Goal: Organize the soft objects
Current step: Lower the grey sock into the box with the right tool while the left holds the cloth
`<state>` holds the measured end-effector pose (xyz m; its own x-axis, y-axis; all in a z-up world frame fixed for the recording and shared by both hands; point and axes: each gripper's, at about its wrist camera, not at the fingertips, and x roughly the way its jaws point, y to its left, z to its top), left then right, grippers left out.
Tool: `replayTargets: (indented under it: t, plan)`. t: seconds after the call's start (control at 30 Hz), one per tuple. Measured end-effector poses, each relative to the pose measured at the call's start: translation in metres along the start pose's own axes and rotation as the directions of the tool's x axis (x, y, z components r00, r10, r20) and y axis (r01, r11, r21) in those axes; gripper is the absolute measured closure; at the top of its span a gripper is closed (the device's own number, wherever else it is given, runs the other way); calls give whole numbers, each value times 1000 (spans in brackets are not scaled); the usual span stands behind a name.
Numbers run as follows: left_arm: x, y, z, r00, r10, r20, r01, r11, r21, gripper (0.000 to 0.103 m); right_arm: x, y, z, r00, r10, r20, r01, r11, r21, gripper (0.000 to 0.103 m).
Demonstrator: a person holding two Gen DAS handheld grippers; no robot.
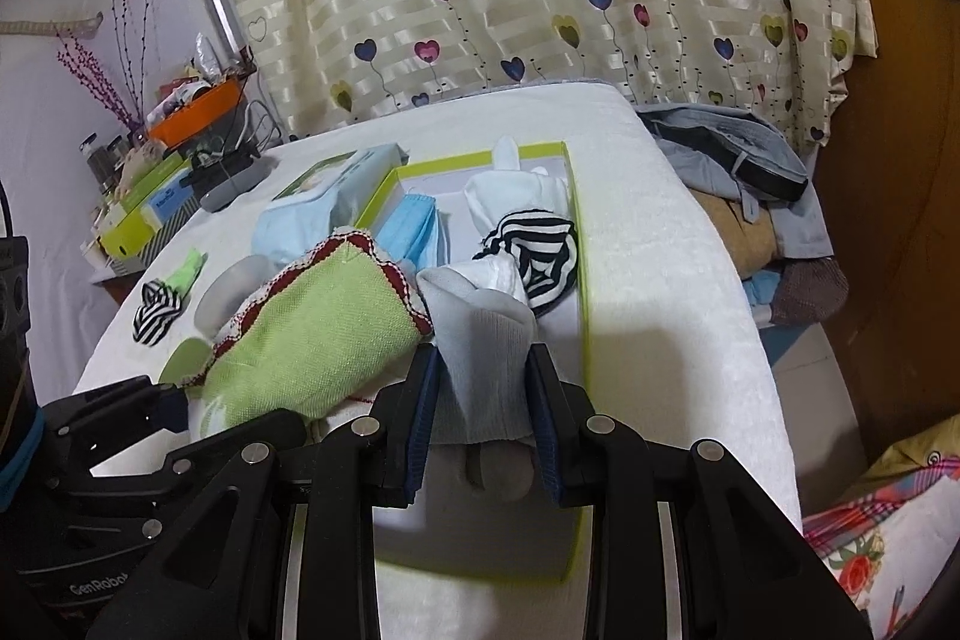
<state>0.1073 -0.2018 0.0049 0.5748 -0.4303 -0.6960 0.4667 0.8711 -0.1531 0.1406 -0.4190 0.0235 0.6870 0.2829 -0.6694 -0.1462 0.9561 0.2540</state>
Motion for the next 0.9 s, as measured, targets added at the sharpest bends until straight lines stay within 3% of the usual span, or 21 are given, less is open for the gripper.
replayTargets:
  t: [0.47, 0.9]
  plan:
    - [22, 8, 26, 999, 37, 10, -36, 999, -37, 62, 26, -4, 29, 1000, -12, 8, 12, 1000, -9, 72]
    - [6, 0, 8, 1000, -4, -3, 4, 1000, -14, 60, -8, -2, -1, 1000, 5, 5, -5, 1000, -2, 72]
